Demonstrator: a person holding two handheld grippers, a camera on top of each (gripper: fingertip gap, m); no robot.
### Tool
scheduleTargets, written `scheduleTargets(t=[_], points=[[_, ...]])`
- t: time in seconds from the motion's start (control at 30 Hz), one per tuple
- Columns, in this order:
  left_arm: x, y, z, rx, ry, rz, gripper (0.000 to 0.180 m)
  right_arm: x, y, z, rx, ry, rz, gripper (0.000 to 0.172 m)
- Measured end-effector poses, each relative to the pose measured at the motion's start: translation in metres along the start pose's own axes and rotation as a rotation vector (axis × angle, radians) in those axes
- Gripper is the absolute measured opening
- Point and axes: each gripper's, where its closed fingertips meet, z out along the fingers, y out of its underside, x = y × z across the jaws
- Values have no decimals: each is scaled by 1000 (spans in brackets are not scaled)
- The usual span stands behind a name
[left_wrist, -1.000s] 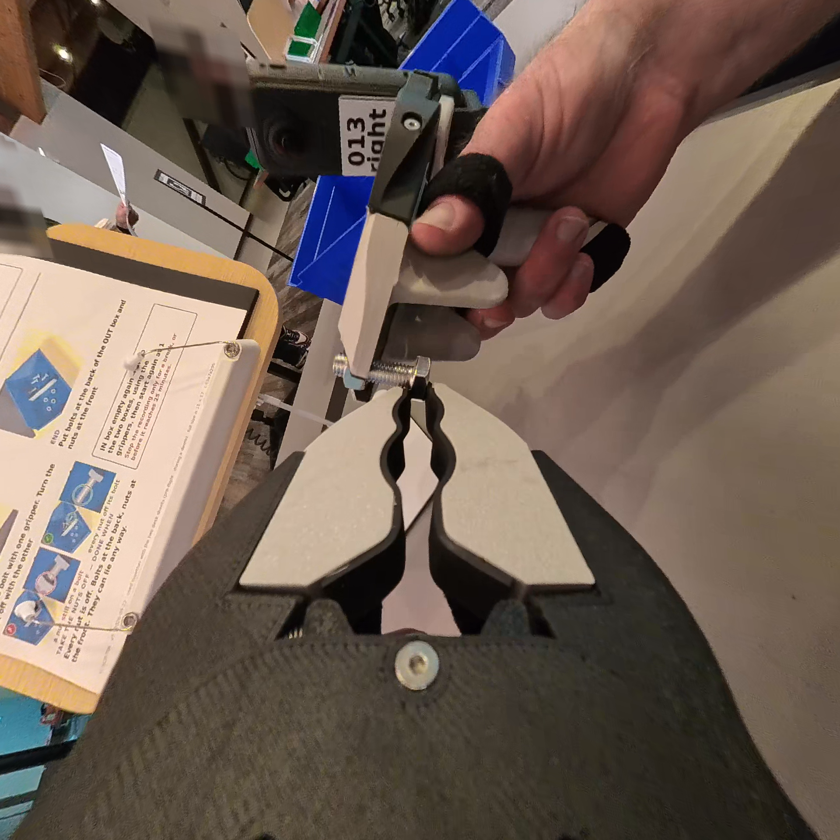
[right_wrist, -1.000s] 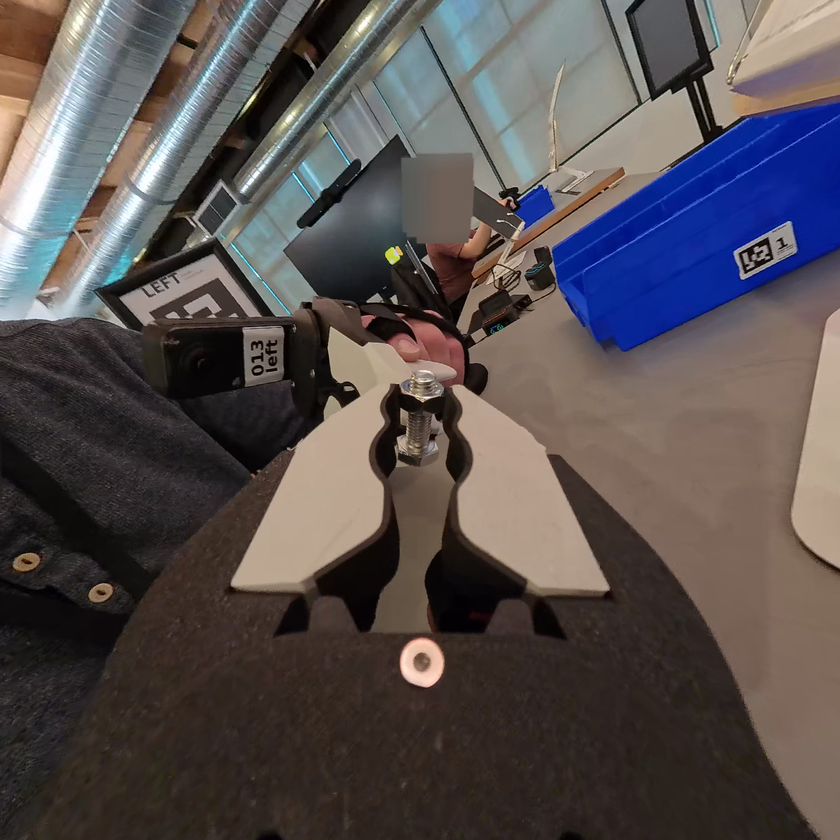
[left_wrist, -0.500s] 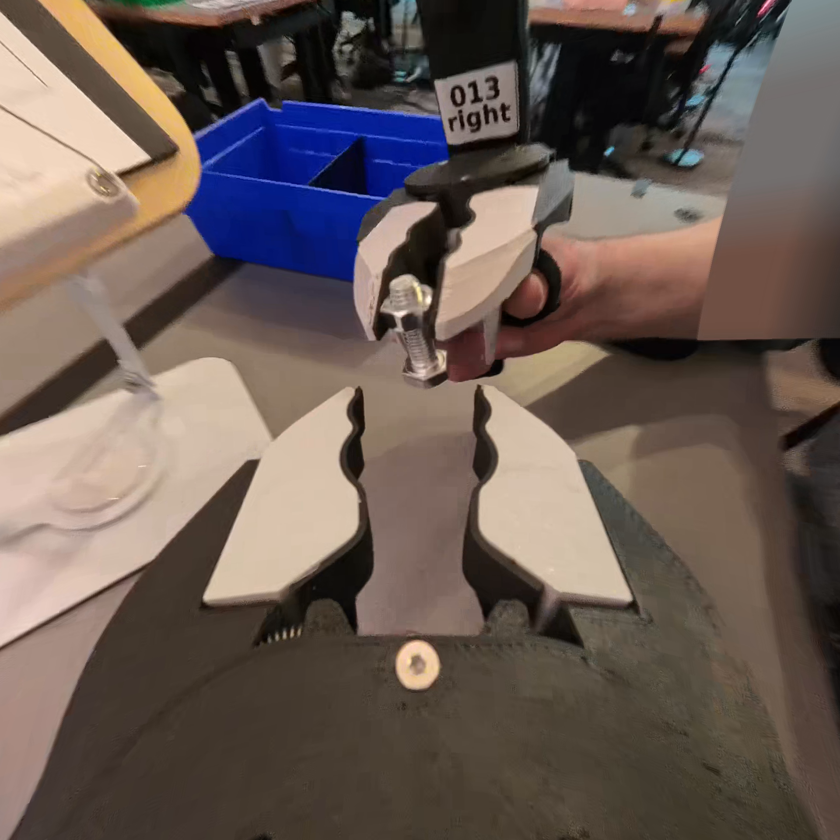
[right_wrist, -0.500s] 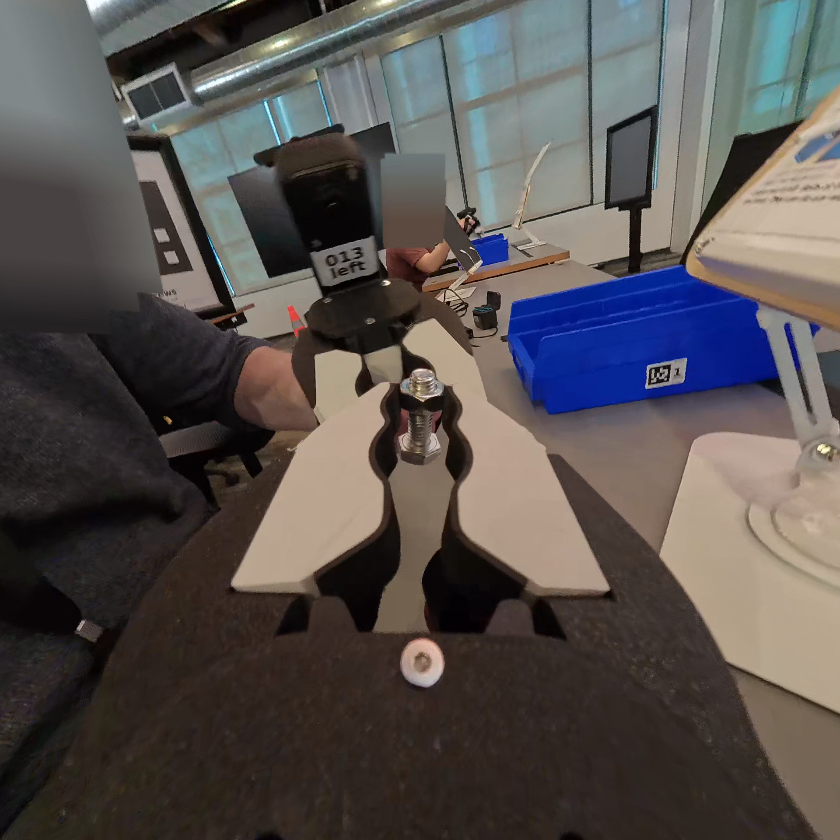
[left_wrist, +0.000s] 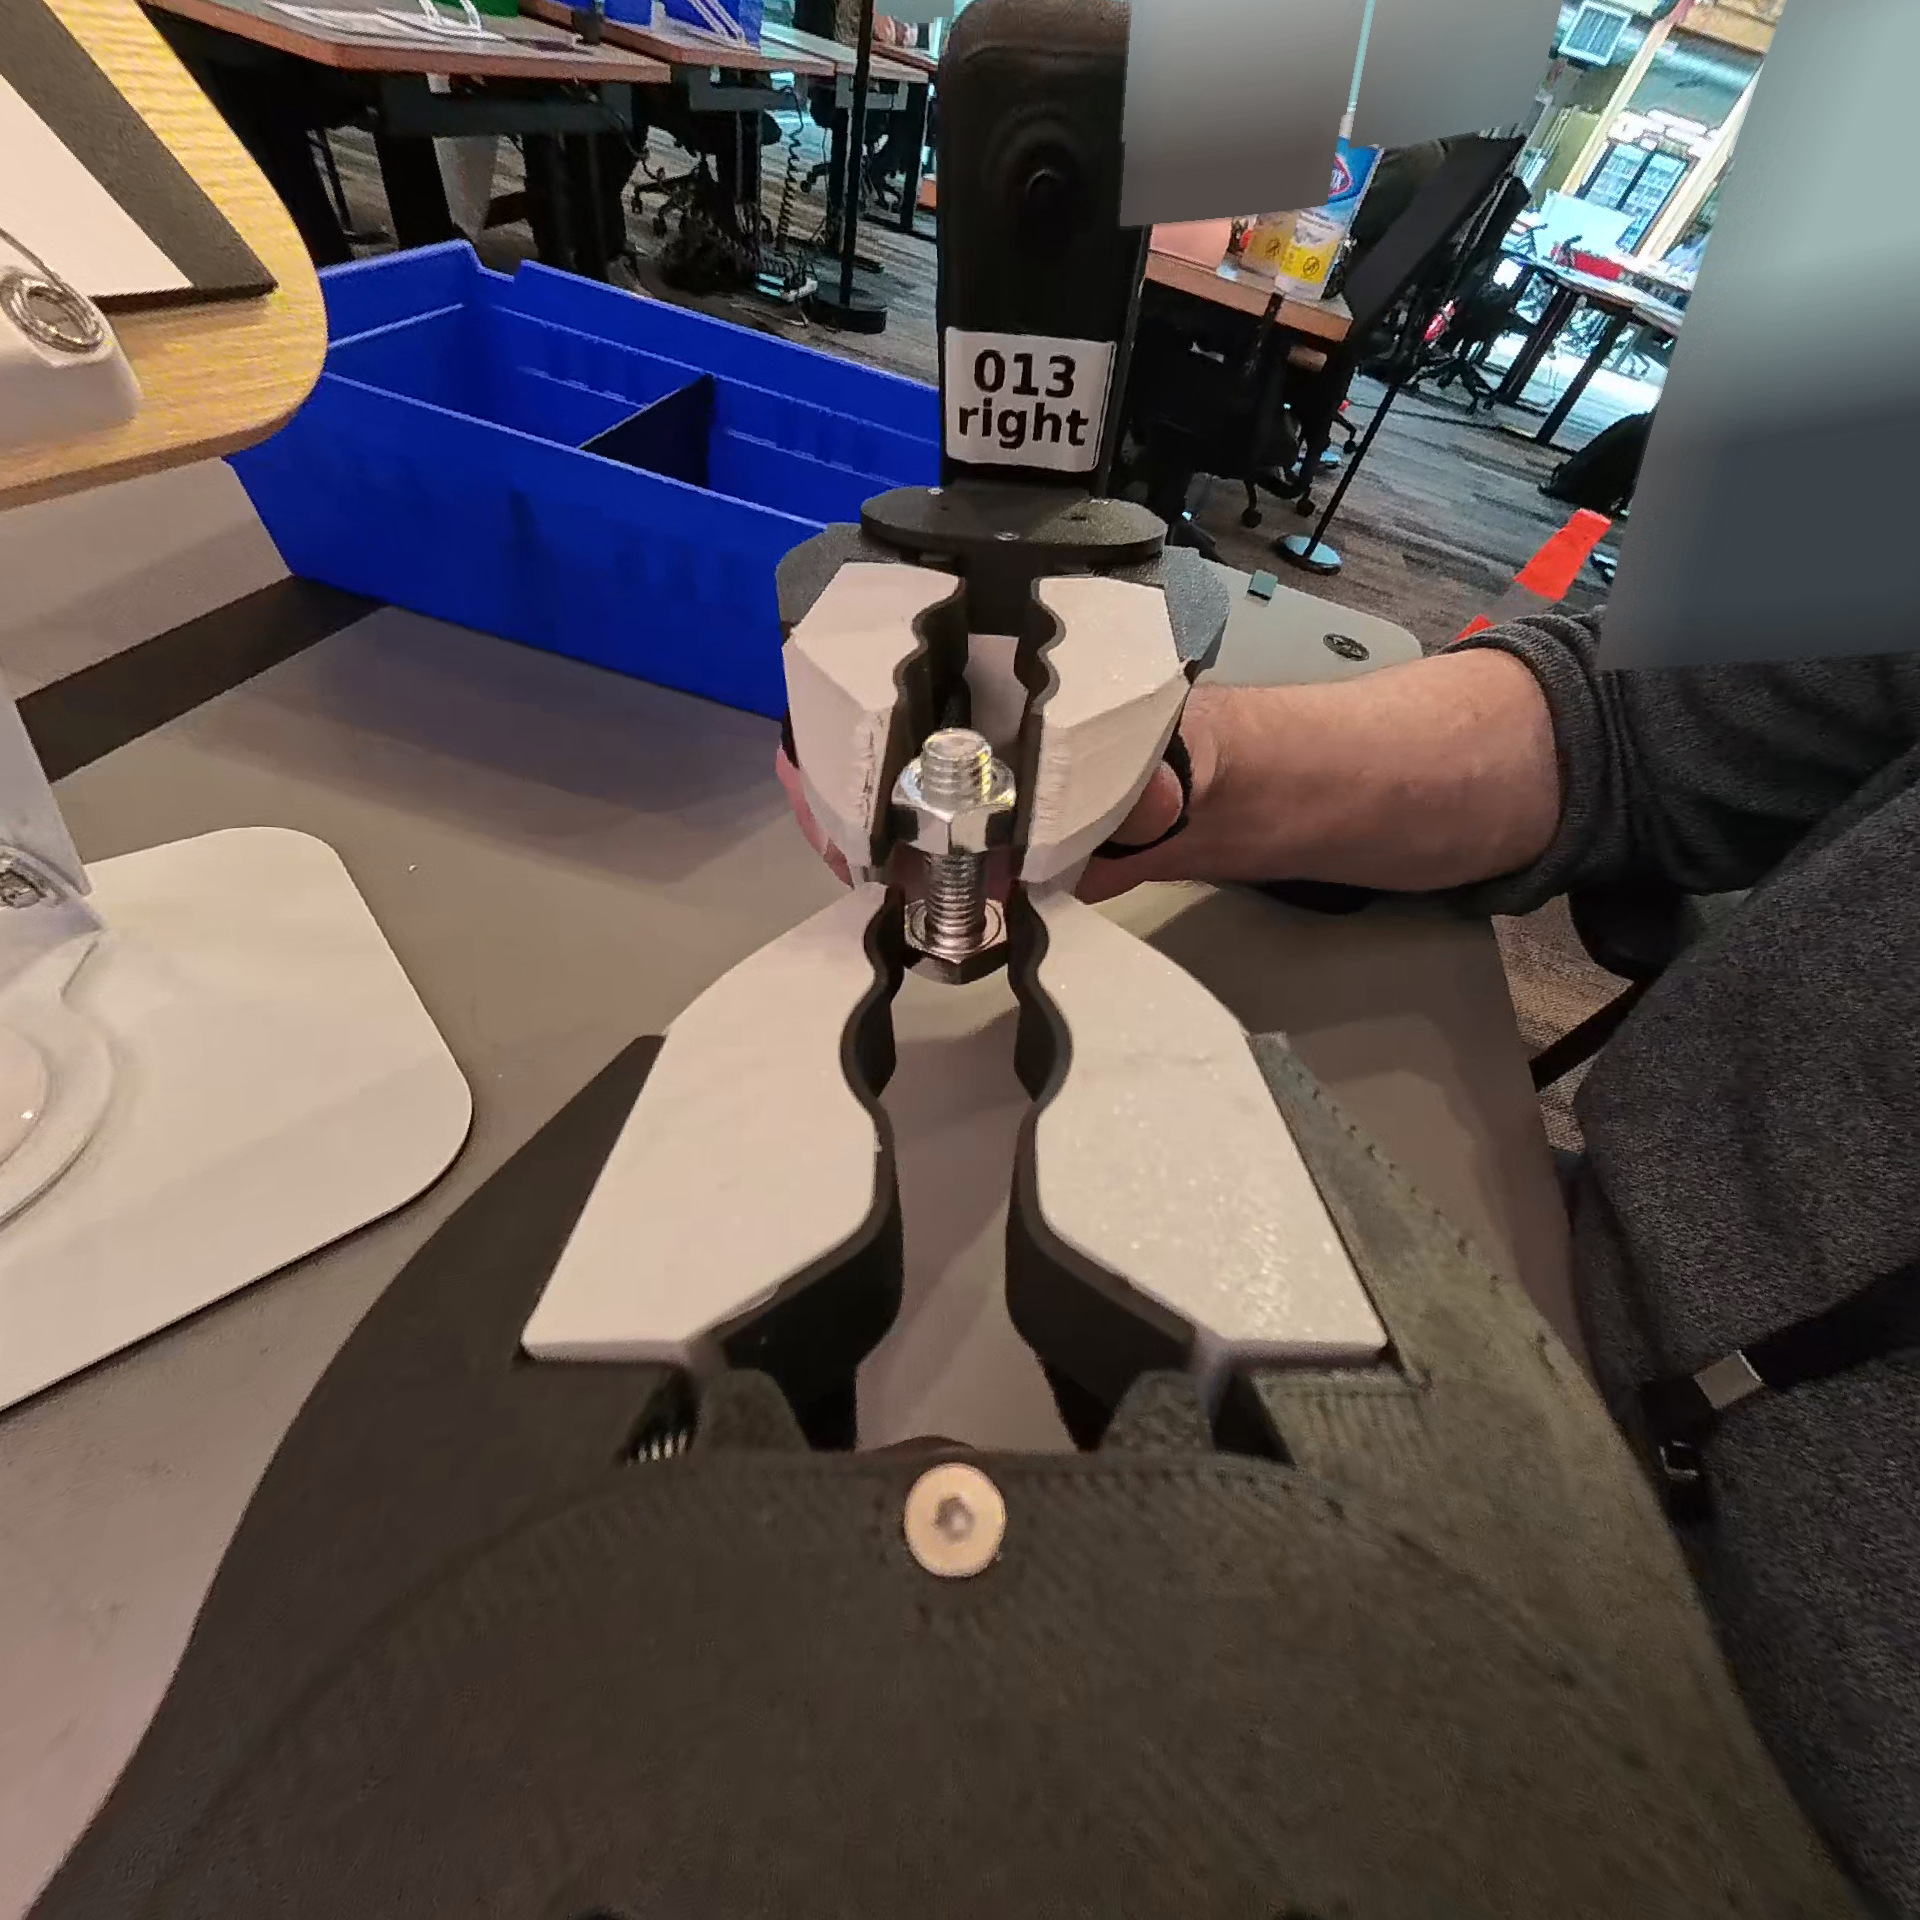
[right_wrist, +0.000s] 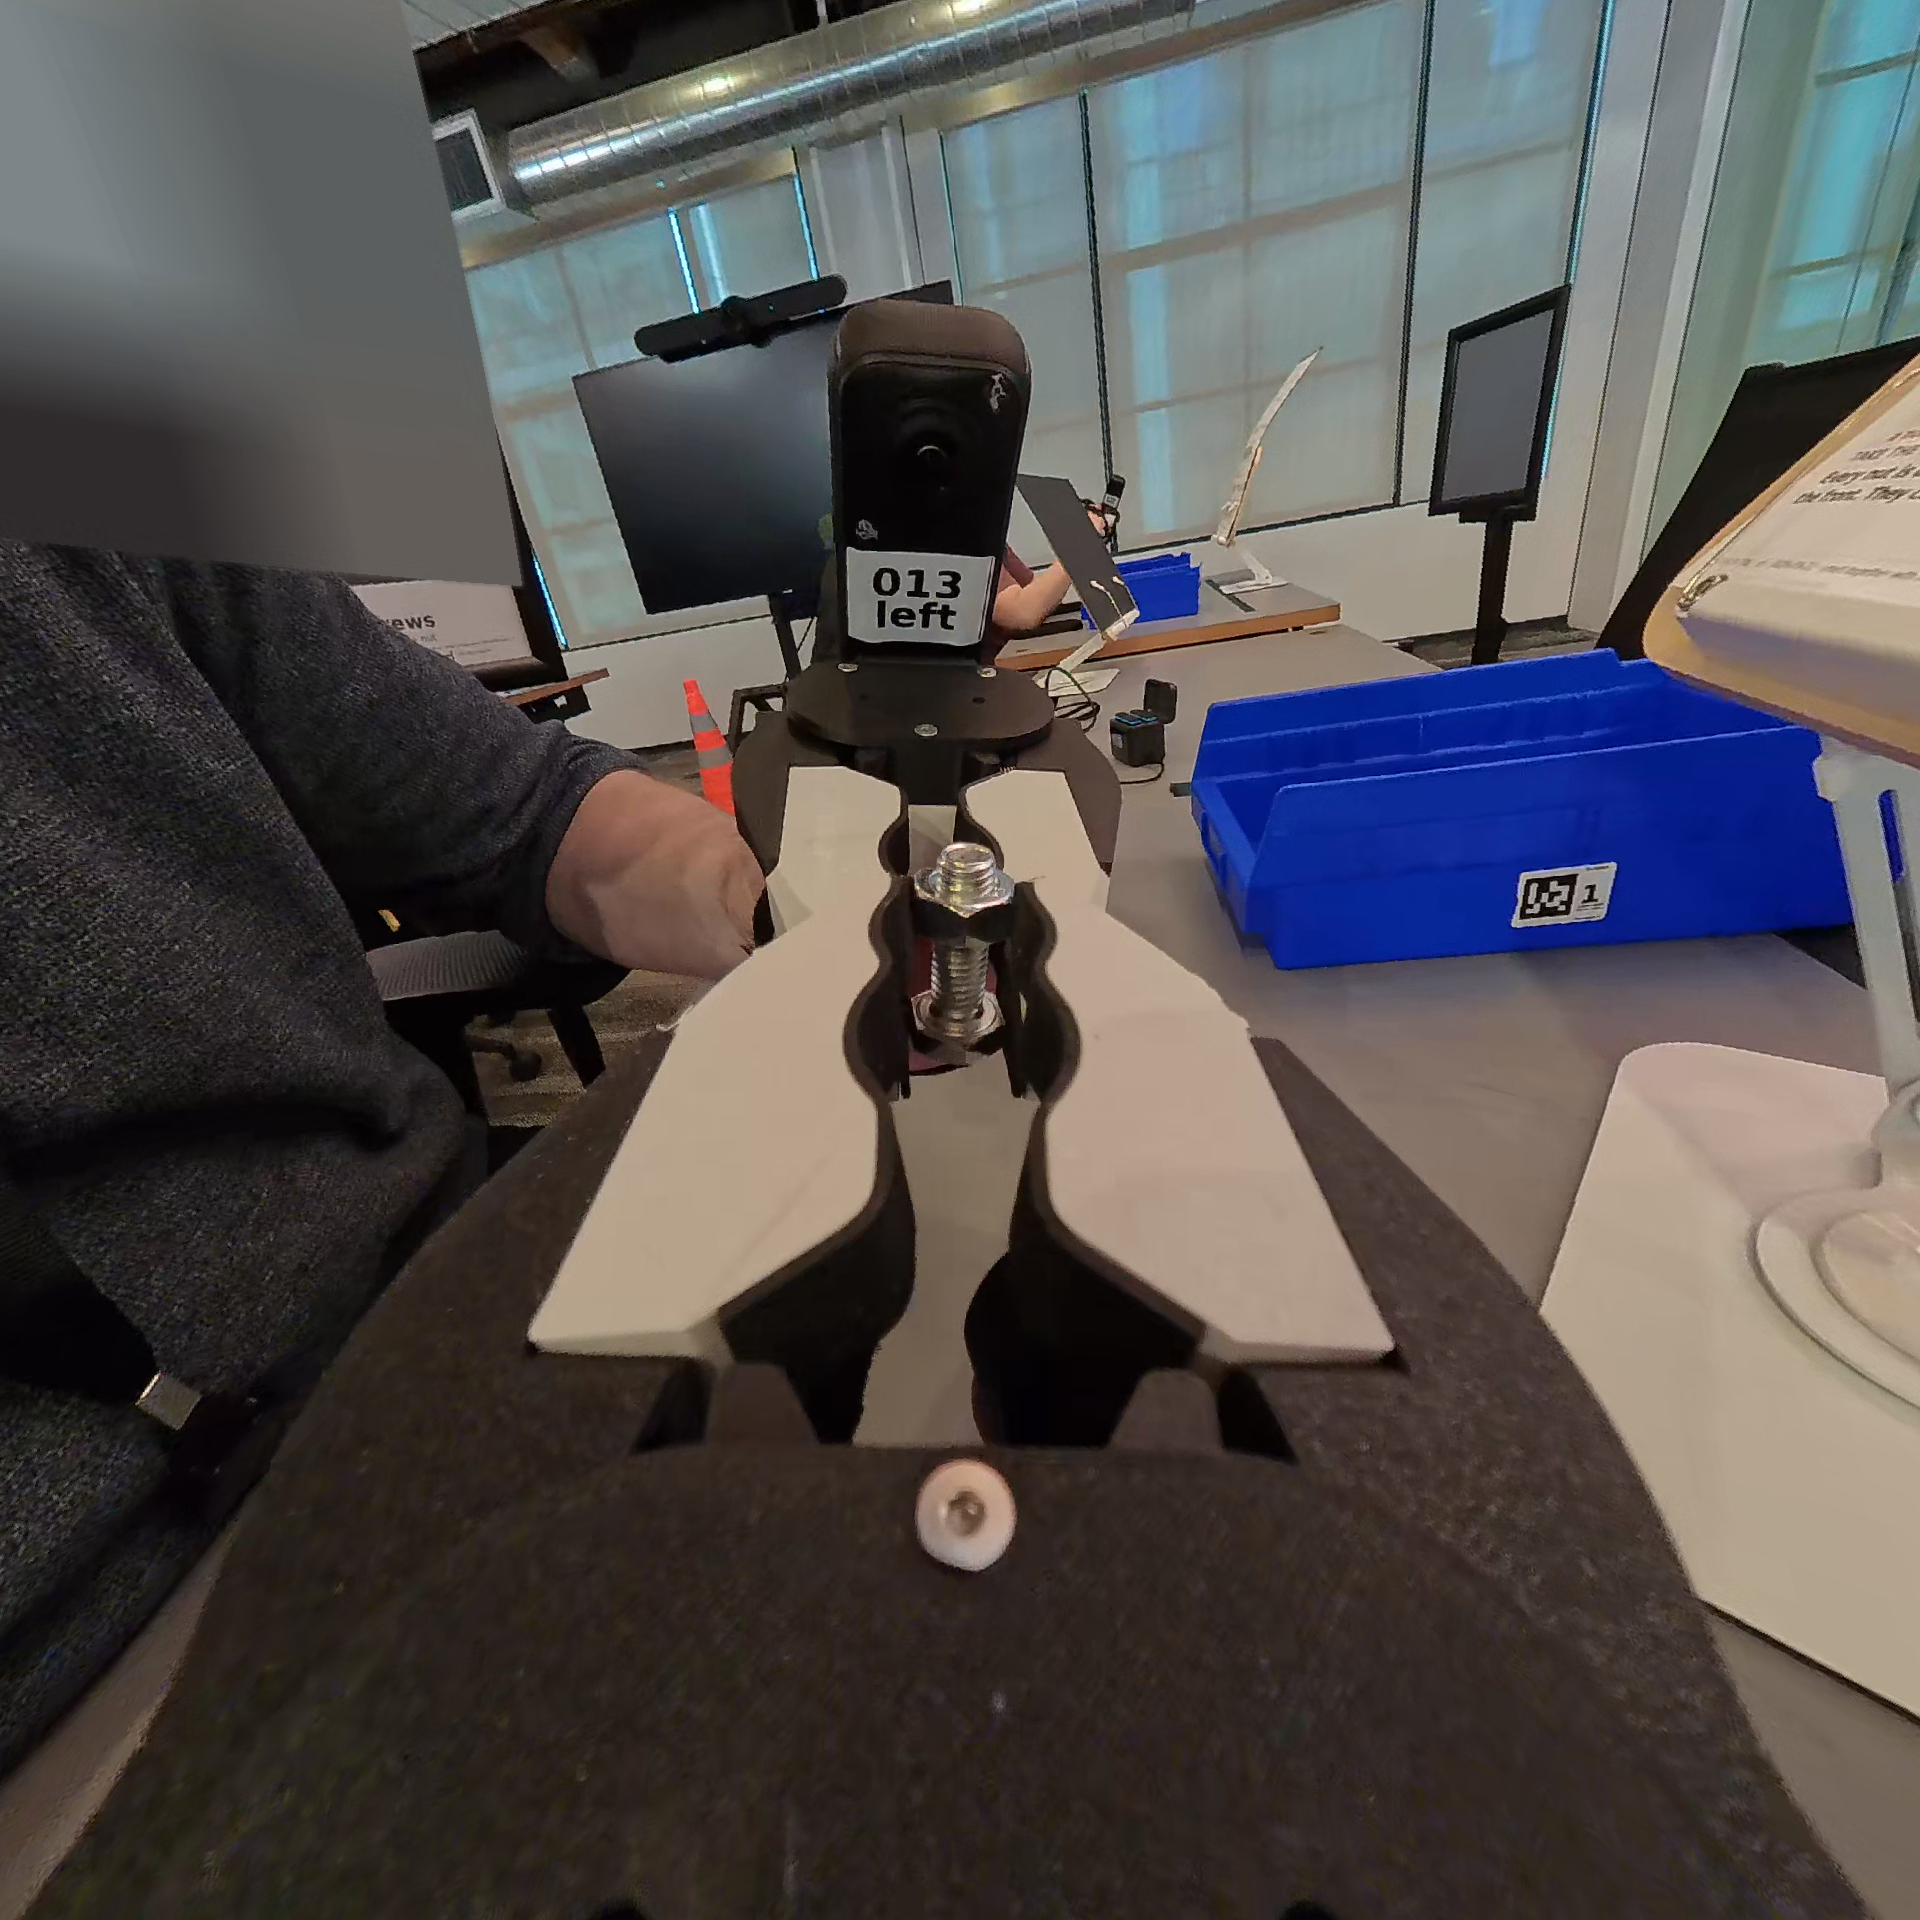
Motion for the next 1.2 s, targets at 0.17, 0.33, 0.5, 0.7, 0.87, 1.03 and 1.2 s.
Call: scheduleTargets(t=[0.17, 0.33, 0.5, 0.7, 0.87, 1.03, 1.2], points=[[-4, 2, 0, -3, -33, 38, 18, 3, 1, 0, -10, 22, -16, 17], [-6, 6, 1, -18, -46, 59, 18, 5, 0, -1, -15, 55, -50, 31], [-4, 7, 4, -28, -64, 115, 18, 7, 2, 3, -34, 83, -62, 36], [-3, 5, 3, -10, -76, 138, 18, 7, 3, 2, -41, 84, -63, 37], [-8, 0, -5, 28, -86, 122, 18, 18, -2, -14, -19, 120, -48, 39], [-11, 6, -5, 18, -85, 119, 18, 24, -5, -24, -4, 142, -44, 33], [-9, 10, 0, 1, -84, 133, 18, 9, 1, -4, -41, 89, -69, 37]])
